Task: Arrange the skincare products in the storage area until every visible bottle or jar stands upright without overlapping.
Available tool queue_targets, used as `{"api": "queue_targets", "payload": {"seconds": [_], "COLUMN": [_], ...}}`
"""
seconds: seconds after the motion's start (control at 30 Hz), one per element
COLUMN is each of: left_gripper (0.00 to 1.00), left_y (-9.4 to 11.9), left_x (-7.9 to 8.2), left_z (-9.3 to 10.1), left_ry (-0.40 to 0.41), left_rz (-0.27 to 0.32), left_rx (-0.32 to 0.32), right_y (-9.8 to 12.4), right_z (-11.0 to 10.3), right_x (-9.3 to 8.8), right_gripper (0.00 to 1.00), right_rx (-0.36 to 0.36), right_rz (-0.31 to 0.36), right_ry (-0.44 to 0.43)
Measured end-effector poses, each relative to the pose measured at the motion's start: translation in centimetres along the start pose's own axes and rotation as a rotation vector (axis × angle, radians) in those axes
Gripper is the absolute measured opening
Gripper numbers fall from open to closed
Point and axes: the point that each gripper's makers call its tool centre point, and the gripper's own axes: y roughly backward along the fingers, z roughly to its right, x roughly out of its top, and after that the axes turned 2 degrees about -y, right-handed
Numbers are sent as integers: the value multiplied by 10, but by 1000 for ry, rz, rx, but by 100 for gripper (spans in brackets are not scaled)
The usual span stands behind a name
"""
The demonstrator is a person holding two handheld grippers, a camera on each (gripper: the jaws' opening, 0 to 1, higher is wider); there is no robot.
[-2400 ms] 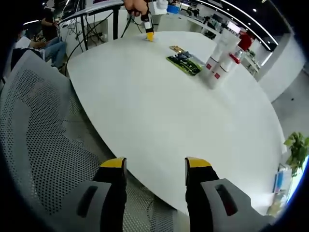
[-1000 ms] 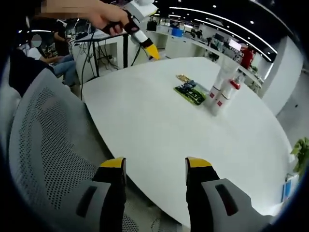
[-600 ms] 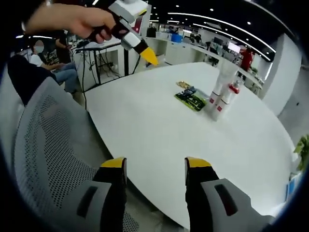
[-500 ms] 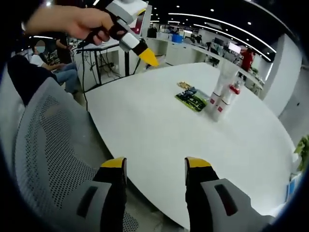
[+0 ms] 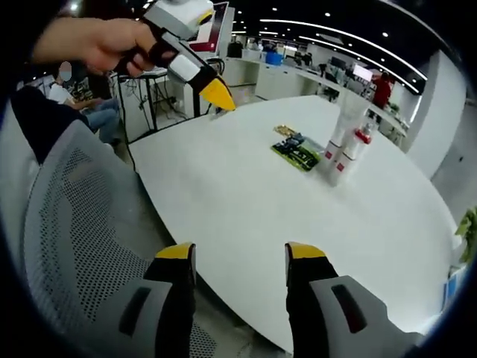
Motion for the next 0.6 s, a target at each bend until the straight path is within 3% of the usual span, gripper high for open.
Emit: {"api": "queue_targets", "payload": {"seconds": [0.6], "left_gripper": [40], "left_y": [3], "left_x": [-19], "left_z": [26], "left_ry": [3], "left_rz": [10], "left_rx": [-53], "right_y": [-4], "right_z": [-2], "right_x": [-6], "right_gripper": [47], "right_rx": [12], "right_rz": [-35], "right_ry": [-13]}}
